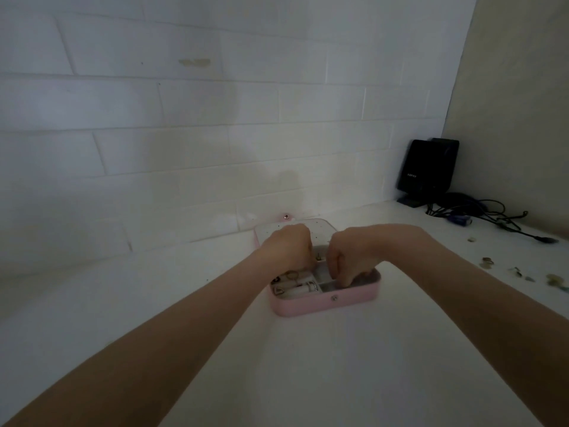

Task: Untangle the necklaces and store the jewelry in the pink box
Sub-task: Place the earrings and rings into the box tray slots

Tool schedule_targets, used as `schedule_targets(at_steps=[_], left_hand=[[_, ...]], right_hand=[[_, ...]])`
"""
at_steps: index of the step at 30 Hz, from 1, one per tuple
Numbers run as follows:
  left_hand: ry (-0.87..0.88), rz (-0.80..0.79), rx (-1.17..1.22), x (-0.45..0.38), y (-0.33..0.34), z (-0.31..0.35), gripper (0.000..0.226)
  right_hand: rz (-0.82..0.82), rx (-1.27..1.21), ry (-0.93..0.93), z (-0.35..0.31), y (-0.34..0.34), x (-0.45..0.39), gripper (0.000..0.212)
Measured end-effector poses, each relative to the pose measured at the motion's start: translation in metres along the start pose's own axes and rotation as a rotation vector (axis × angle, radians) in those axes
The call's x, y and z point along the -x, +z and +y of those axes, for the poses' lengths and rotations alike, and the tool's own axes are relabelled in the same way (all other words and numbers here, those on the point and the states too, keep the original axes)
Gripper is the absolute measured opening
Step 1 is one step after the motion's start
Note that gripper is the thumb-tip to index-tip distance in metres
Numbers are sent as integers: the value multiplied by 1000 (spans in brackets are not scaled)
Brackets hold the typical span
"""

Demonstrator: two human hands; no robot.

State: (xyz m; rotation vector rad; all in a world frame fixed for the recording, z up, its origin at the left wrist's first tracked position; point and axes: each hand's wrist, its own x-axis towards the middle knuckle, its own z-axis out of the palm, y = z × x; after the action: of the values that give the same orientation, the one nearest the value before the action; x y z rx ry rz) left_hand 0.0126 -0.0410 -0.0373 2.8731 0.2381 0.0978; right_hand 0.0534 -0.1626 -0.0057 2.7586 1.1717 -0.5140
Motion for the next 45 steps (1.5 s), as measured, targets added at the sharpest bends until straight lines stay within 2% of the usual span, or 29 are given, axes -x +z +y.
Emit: schedule_targets(at_steps=[6, 10, 14, 16, 20, 23, 26, 28, 29, 32, 37, 41, 45], left_hand=[[10, 24, 47, 0, 2, -3, 19], [61, 22, 90, 1, 4, -12, 18], [113, 214, 360, 13, 7, -30, 15], [137, 303, 409, 20, 8, -40, 16], [181, 314, 471, 30, 14, -50, 19], [161, 382, 500, 29, 17, -54, 21], [160, 454, 526, 31, 15, -66, 21], [180, 411, 533, 32, 17, -77, 24], [191, 364, 536, 32, 19, -81, 25], [217, 253, 552, 34, 22, -91, 15], [289, 117, 485, 28, 17, -90, 13], [344, 146, 458, 22, 15, -82, 16], [308, 152, 510, 20, 20, -84, 13]], right_hand=[[118, 19, -32, 6, 4, -4, 7], [134, 46, -58, 7, 6, -4, 10], [125, 133, -64, 1, 5, 0, 14], [142, 166, -70, -2, 4, 3, 14], [131, 178, -61, -6, 5, 4, 14], [102, 136, -51, -8, -2, 4, 12], [247, 52, -99, -12, -22, 3, 21], [396, -68, -187, -23, -27, -3, 13], [420, -113, -220, -30, -25, -8, 11], [363, -110, -269, -48, -11, -26, 12], [267, -126, -209, -44, -5, -38, 13], [313, -155, -232, -40, -1, -41, 14], [370, -419, -267, -24, 2, -35, 21]])
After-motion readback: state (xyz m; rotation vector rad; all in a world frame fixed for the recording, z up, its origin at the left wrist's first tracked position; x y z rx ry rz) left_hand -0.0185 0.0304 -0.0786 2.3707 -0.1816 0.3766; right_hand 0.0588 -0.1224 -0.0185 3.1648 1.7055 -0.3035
